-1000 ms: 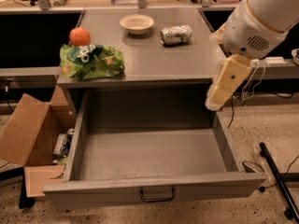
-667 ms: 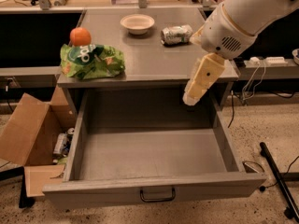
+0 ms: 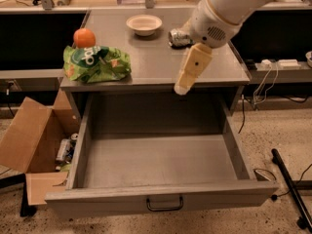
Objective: Place green rice chip bag into top drawer
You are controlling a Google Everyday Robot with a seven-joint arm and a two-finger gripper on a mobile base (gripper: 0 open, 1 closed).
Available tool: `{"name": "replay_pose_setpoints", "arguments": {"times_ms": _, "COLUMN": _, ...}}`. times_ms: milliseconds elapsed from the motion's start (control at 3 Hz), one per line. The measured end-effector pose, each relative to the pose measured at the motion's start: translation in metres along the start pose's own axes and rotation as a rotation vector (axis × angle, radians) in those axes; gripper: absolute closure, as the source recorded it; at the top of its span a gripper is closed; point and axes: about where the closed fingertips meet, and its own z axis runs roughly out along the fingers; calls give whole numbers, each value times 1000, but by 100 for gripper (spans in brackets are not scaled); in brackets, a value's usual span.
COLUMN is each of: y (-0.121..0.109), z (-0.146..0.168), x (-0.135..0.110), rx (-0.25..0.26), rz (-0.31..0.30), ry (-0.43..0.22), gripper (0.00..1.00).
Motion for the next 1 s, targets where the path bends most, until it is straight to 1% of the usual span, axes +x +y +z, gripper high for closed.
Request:
{"name": "replay_pose_setpoints", "arguments": {"times_ms": 333, "y": -46, "z": 26, "x": -39, "rx": 41, "rz": -60, "ry": -16, "gripper": 0}}
{"name": "replay_pose_setpoints", "arguments": {"times_ms": 667, "y": -83, "z": 60, "x": -79, "rx": 49, "rz": -102, "ry": -46, "gripper": 0}}
{"name": "replay_pose_setpoints", "arguments": {"times_ms": 1000, "y": -106, "z": 103, "x": -102, "rx": 11, "rz": -119, "ry": -81, "gripper": 0}}
